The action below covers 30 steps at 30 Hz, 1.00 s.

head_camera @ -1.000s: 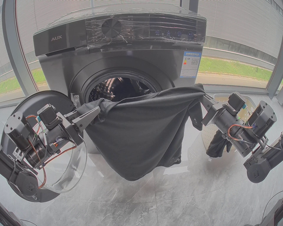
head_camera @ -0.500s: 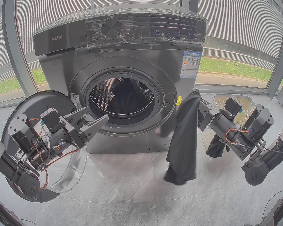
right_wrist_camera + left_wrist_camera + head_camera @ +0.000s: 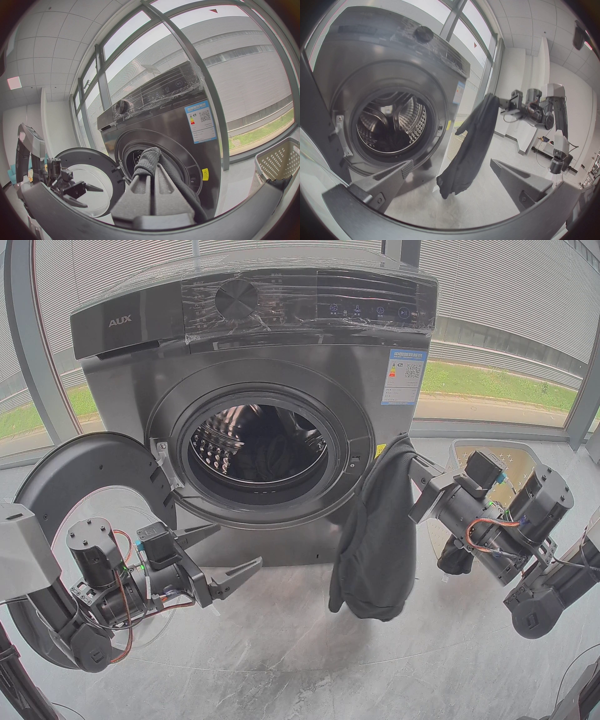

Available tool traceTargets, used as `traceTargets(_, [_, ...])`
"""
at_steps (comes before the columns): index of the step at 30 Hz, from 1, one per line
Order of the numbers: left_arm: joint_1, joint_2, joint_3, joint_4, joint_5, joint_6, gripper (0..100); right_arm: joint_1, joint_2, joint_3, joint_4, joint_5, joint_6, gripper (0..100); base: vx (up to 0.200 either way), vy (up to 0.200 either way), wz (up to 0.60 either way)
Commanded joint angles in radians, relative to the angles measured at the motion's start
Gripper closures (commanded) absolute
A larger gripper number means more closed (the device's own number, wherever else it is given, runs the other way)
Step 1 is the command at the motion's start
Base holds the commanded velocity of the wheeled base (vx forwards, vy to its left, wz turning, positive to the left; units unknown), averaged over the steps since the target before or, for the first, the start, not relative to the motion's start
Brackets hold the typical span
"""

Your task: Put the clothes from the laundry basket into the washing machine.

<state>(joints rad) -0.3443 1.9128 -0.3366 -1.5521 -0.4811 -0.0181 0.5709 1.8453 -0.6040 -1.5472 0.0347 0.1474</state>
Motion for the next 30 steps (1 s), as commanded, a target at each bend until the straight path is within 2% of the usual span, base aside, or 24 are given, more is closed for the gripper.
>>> traceTargets(1, [-0.025,0.077,-0.012,-0.003,-0.007,0.01,0,0.03,0.028,-0.033,-0.001,-0.009,0.0,100,0.0,0.0,0.0])
traceTargets(7, [-0.09,0.077,-0.009,-0.003,-0.004,-0.003,0,0.096,0.029,-0.069,-0.001,-0.009,0.0,100,0.0,0.0,0.0])
traceTargets(14, [-0.121,0.114,-0.039,-0.003,-0.001,-0.006,0,0.179,0.032,-0.072,0.001,-0.004,-0.002,100,0.0,0.0,0.0])
traceTargets(19, [-0.119,0.155,-0.104,-0.003,0.001,-0.054,0,0.19,0.045,-0.094,0.003,0.002,-0.002,100,0.0,0.0,0.0])
traceTargets(21, [-0.121,0.175,-0.124,-0.003,-0.001,-0.065,0,0.19,0.046,-0.103,0.003,0.002,-0.002,100,0.0,0.0,0.0])
traceTargets(24, [-0.122,0.203,-0.144,-0.003,-0.002,-0.065,0,0.193,0.046,-0.125,0.01,-0.004,-0.003,100,0.0,0.0,0.0])
traceTargets(25, [-0.122,0.229,-0.165,-0.003,-0.001,-0.056,0,0.196,0.045,-0.137,0.021,-0.006,-0.003,100,0.0,0.0,0.0])
traceTargets(30, [-0.127,0.295,-0.229,-0.003,0.002,-0.057,0,0.21,0.038,-0.14,0.027,-0.007,-0.003,100,0.0,0.0,0.0])
